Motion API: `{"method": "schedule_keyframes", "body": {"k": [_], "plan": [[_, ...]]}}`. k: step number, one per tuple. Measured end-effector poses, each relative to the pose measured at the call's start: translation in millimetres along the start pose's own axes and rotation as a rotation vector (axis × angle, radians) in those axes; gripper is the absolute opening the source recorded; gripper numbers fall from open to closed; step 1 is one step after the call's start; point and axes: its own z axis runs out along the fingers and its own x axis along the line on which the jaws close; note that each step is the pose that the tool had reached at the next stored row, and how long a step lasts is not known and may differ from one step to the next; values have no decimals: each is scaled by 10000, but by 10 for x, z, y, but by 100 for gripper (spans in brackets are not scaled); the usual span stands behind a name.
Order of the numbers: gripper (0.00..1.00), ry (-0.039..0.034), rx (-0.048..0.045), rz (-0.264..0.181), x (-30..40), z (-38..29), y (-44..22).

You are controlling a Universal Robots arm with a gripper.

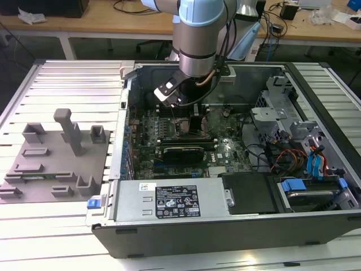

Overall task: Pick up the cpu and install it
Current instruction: 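Place the cpu into insertion slot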

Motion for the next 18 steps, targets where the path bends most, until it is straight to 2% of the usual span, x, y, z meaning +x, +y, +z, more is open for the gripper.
{"method": "schedule_keyframes", "body": {"k": [5,6,7,8,9,10,11,12,13,16,18], "plan": [[65,0,0,0,0,-4,0],[52,1,0,0,0,-5,0],[11,0,0,0,0,-11,0],[11,121,-44,6,-1,-14,-13],[11,129,-75,7,-6,-14,-50],[11,175,-94,8,-8,-14,-53],[11,345,-102,16,-11,-14,-54],[11,424,-103,19,-14,-13,-53],[11,463,-103,21,-18,-13,-53],[11,481,-103,22,-53,-12,-52],[11,578,-111,26,-61,-11,-52]]}}
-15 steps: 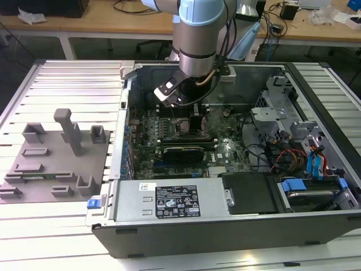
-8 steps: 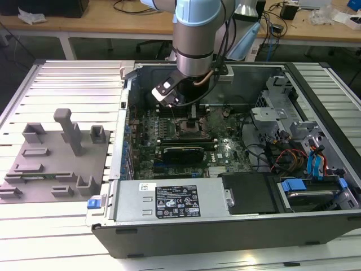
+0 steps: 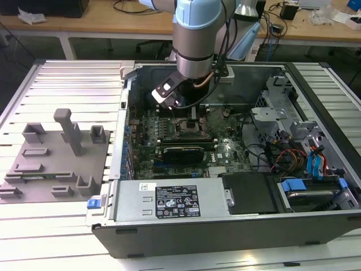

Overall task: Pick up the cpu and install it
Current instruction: 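Place the cpu into insertion slot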

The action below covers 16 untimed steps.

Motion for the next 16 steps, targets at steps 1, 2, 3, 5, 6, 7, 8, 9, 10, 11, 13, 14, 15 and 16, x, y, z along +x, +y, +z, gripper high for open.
{"method": "schedule_keyframes", "body": {"k": [1,2,3,5,6,7,8,9,10,11,13,14,15,16], "plan": [[11,44,-3,2,-3,1,0],[11,74,-5,3,-8,4,0],[11,77,-5,3,-12,10,1],[11,69,0,4,-20,19,-1],[11,70,-1,5,-21,20,-2],[11,78,-1,5,-21,21,-1],[11,85,-2,4,-20,22,-1],[11,93,-3,5,-20,22,-1],[11,95,-3,5,-20,22,0],[11,97,-4,4,-20,22,0],[11,103,-6,5,-18,1,2],[11,98,-4,5,-19,-15,1],[11,97,-4,5,-19,-20,2],[11,97,-4,5,-18,-26,2]]}}
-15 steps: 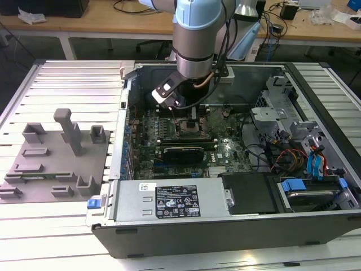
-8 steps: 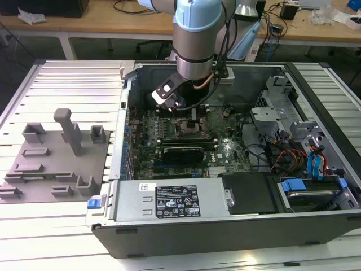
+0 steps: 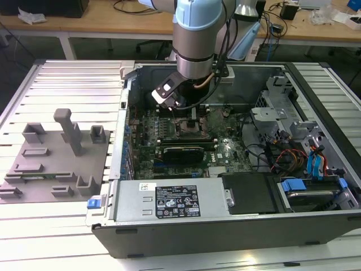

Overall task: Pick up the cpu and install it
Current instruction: 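Place the cpu into insertion slot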

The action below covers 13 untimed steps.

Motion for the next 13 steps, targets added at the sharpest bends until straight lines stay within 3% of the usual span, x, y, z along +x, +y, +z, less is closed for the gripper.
{"method": "schedule_keyframes", "body": {"k": [1,3,5,7,9,13], "plan": [[11,-2,0,0,1,-38,2],[11,-29,0,-3,6,-178,10],[11,-235,-7,-7,7,-226,14],[11,-258,-8,-8,10,-280,17],[11,-275,-9,-8,15,-415,23],[11,-279,-8,-7,18,-536,29]]}}
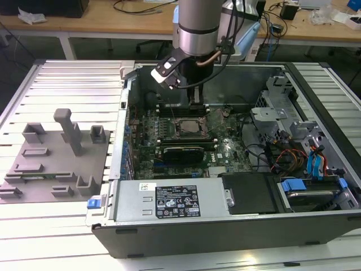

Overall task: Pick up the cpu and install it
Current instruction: 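Place the cpu into insertion slot, then close the cpu cover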

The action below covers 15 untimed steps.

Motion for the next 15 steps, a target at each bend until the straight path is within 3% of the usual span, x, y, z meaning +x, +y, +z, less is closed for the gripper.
{"method": "schedule_keyframes", "body": {"k": [15], "plan": [[11,-4,-5,0,0,-1,1]]}}
